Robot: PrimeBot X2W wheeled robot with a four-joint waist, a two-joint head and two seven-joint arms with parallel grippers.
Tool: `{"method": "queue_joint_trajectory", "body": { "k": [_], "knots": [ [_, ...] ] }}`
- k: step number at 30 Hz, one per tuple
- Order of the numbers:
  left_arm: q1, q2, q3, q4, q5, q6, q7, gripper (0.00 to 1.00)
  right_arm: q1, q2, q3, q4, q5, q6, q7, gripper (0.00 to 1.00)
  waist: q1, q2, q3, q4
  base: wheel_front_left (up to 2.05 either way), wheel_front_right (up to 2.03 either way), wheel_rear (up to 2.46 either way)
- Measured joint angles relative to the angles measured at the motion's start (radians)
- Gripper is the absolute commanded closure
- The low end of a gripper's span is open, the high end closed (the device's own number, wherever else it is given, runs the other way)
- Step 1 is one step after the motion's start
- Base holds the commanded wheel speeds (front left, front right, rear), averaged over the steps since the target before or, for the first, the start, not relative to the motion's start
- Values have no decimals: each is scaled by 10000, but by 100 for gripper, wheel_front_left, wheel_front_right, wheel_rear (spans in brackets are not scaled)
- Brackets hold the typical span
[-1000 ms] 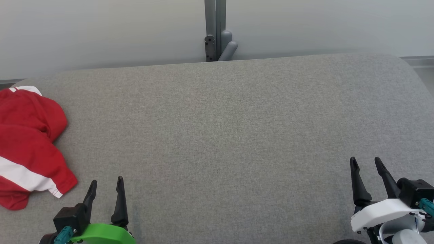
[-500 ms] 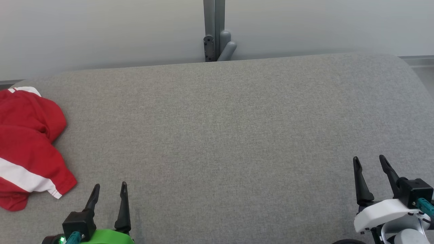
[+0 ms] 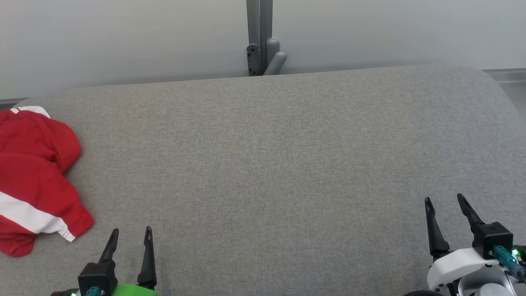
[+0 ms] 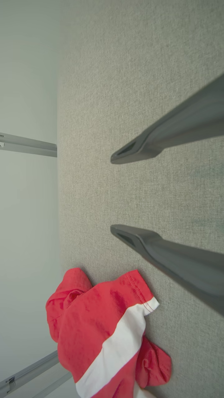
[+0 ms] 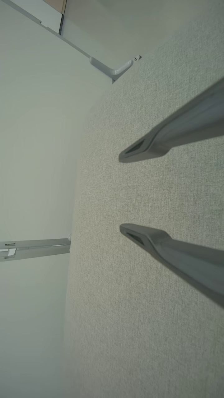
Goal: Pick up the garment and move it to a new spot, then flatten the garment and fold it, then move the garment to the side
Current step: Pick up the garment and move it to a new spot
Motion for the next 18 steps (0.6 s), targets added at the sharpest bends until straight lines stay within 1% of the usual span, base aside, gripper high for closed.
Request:
{"method": "queue_joint_trajectory", "body": {
  "k": [5, 18],
  "knots": [
    [0, -75, 215, 69, 96, -19, -81, 0, 22, 40, -86, 0, -345, 0, -4, 0, 0, 0, 0, 2, 0, 0, 0],
    [-40, -198, 464, 130, 117, -159, -81, 0, 24, 102, -38, -12, -326, 0, -4, 0, 0, 0, 82, -62, 0, 0, 0]
  ]
}}
